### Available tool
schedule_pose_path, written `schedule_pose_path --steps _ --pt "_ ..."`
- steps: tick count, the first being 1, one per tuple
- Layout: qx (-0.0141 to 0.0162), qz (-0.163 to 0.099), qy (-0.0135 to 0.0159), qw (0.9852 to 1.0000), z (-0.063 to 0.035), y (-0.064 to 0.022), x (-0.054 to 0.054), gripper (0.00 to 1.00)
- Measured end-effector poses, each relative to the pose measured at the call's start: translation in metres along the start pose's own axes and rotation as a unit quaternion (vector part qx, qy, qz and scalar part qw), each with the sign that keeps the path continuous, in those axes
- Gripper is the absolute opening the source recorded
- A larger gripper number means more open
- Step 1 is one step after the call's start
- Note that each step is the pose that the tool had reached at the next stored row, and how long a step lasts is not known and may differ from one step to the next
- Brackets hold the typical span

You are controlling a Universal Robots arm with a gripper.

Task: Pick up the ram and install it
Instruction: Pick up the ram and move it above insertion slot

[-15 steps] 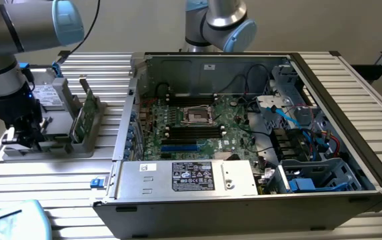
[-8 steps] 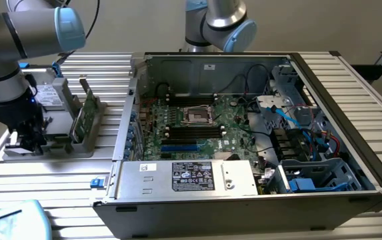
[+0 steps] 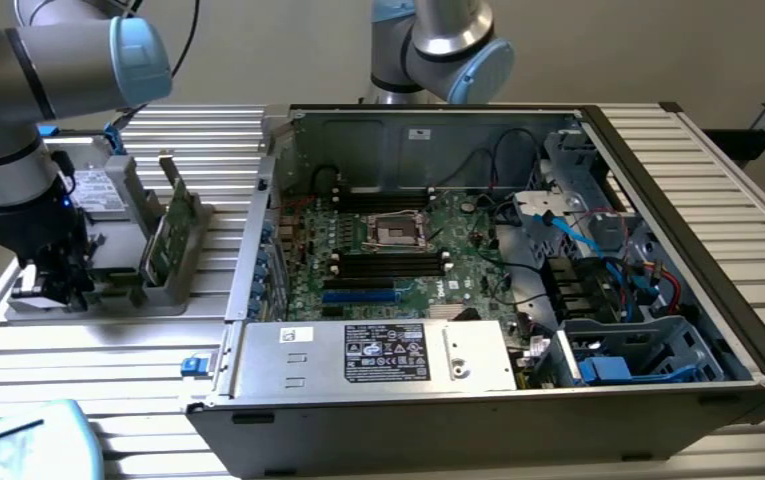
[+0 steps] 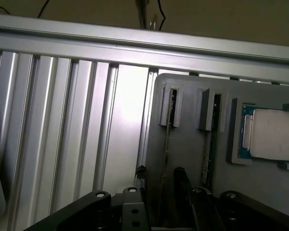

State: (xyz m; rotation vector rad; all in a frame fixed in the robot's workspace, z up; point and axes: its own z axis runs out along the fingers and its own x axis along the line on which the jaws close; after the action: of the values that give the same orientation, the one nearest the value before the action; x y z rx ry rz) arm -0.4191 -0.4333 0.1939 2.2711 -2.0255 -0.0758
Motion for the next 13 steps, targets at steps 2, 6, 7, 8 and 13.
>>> schedule_pose_path --steps 2,6,7,8,13 --pt "0.0001 0.000 -0.0001 1.0000 0.0010 -0.0001 0.0000 0.37" --pt "0.0000 0.000 -0.0002 1.0000 0.0013 0.0000 -0.0001 0.37" --pt "0.0000 0.000 -0.0002 1.0000 0.0013 0.0000 -0.0001 0.37" --pt "0.0000 0.000 -0.0002 1.0000 0.0013 0.0000 -0.0001 0.37" --pt "0.0000 0.000 -0.0002 1.0000 0.0013 0.0000 -0.0001 0.35"
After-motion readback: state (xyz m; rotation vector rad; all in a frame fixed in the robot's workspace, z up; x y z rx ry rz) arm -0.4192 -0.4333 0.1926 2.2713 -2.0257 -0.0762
